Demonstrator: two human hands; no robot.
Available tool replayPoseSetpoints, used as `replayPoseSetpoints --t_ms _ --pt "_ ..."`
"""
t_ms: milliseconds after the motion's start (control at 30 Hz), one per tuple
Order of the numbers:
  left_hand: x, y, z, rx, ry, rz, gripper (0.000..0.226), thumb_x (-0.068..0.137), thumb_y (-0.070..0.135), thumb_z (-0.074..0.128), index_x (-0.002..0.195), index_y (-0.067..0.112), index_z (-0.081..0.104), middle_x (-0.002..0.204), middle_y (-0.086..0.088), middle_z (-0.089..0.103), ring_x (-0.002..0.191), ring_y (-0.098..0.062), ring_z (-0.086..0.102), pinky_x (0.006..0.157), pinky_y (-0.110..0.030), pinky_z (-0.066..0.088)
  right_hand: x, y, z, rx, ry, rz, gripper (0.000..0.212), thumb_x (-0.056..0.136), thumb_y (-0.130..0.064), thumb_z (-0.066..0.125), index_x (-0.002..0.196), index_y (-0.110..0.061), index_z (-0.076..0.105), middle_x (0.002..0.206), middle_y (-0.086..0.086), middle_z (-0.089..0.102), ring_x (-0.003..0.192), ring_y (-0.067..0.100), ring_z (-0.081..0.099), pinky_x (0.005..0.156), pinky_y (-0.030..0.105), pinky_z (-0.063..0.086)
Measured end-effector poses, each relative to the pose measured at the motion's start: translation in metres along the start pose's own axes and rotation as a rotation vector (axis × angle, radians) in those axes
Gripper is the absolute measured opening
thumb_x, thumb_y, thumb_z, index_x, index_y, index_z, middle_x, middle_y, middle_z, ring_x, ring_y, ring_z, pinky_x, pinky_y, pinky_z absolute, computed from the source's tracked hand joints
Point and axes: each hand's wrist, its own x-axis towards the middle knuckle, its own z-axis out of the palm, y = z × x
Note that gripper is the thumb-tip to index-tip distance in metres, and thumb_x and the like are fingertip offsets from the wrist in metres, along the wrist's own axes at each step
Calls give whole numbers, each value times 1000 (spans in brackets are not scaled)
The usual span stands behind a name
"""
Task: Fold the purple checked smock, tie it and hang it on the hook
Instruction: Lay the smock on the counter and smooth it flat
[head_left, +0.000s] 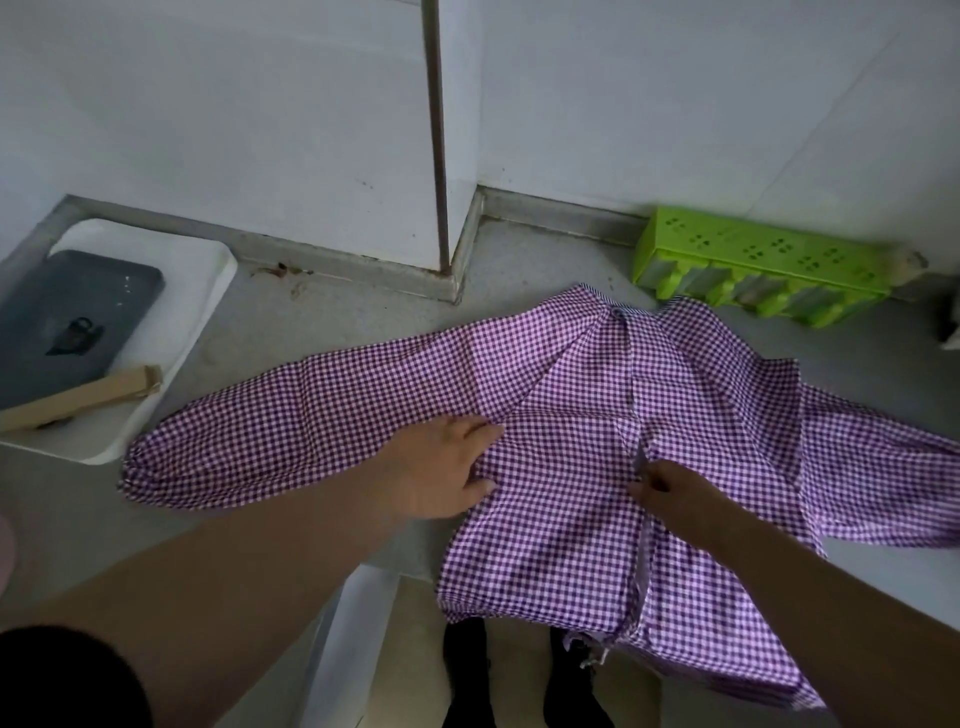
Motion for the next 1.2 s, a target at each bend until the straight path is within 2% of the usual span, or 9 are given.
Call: replayPoseSetpoints --t_ms 133,200,300,533,633,800,933,1033,1200 --pt "15 -3 14 26 -51 -109 80 104 62 25 167 22 -1 177 0 4 161 -25 11 131 -48 17 -8 -10 3 -43 40 -18 19 98 -27 65 83 -18 58 73 1 62 61 12 52 58 31 46" --pt "21 -5 17 69 -49 -108 79 102 59 19 168 19 1 177 -3 6 161 -25 13 130 -48 17 -13 -7 8 32 65 11 15 95 -26 69 88 -19 58 76 -1 64 62 10 54 57 33 47" --pt "28 -3 20 164 -105 -103 84 95 63 6 167 21 4 177 -9 4 161 -31 11 129 -51 18 -25 -6 12 -13 -90 25 14 92 -29 75 85 -26 63 83 -6 68 69 4 60 56 15 44" --pt "24 7 10 138 -171 -188 110 88 83 44 166 28 -9 176 -8 -11 162 -35 2 131 -55 12 -40 1 8 -237 -318 -52 13 102 -33 54 104 -25 64 96 -9 68 88 7 65 74 24 51" --pt "23 7 8 182 -187 -187 133 76 90 57 165 23 -17 175 -11 -16 162 -35 -2 130 -52 8 -37 14 3 -354 -276 -40 12 101 -34 51 99 -25 59 95 -7 69 95 13 66 81 29 47" --pt "27 10 8 174 -281 -259 150 68 88 69 161 22 -28 171 -13 -30 161 -38 -12 130 -58 13 -37 28 5 -516 -199 -50 35 100 -45 48 129 -28 57 133 -5 63 120 19 60 100 35 47" --pt "32 14 10 250 -197 -175 142 73 94 54 164 13 -19 173 -17 -23 161 -37 -10 131 -54 5 -47 28 7 -479 -207 -244 35 93 -47 60 127 -42 53 126 -23 48 117 9 59 98 33 51" --pt "34 19 15 393 -196 -104 143 75 94 53 163 6 -18 173 -19 -20 161 -37 -10 131 -53 2 -56 30 5 -657 -202 -510 56 86 -58 59 138 -43 45 138 -17 39 117 5 55 94 30 55" --pt "36 31 9 473 -199 -120 149 73 94 55 162 0 -18 172 -25 -17 161 -41 -9 130 -52 -5 -53 40 17 -872 -295 -854 29 89 -46 53 115 -34 56 134 -7 52 119 16 58 87 38 59"
